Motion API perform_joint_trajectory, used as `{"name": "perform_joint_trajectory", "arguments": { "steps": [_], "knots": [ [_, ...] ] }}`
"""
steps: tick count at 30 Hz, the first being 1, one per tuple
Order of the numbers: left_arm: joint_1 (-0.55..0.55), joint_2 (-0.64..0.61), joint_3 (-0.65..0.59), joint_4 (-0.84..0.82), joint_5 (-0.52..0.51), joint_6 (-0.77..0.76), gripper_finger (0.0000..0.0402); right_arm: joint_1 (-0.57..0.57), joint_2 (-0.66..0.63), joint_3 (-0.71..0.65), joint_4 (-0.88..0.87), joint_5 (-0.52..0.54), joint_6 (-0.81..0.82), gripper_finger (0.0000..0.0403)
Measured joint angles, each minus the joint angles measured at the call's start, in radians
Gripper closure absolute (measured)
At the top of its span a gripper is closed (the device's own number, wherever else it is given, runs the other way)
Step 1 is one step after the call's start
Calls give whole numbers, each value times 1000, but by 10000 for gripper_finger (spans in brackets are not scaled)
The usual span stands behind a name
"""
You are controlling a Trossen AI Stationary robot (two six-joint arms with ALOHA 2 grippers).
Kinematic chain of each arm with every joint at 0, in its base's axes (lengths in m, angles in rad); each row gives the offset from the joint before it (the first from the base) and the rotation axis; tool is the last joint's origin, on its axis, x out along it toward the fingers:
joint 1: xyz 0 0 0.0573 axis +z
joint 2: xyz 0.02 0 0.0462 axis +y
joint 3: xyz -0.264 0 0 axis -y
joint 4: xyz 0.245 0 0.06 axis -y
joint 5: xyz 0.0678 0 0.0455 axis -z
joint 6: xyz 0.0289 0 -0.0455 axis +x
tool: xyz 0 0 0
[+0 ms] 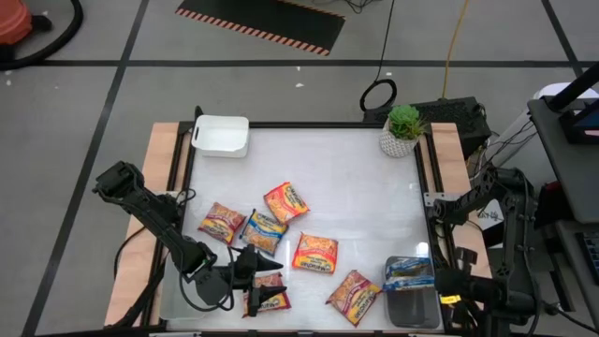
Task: Sort Maruchan noodles
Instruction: Put the top blue noodle pack into the black bin
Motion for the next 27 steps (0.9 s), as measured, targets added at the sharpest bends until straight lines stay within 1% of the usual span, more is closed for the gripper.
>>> {"name": "perform_joint_trajectory", "arguments": {
  "steps": [12, 27],
  "knots": [
    [1, 0, 0, 0, 0, 5, 75, 0, 0, 0, -43, -114, 32, 403],
    [3, 0, 0, 0, -10, 5, 75, -6, 0, 0, -50, -117, 30, 403]
  ]
}}
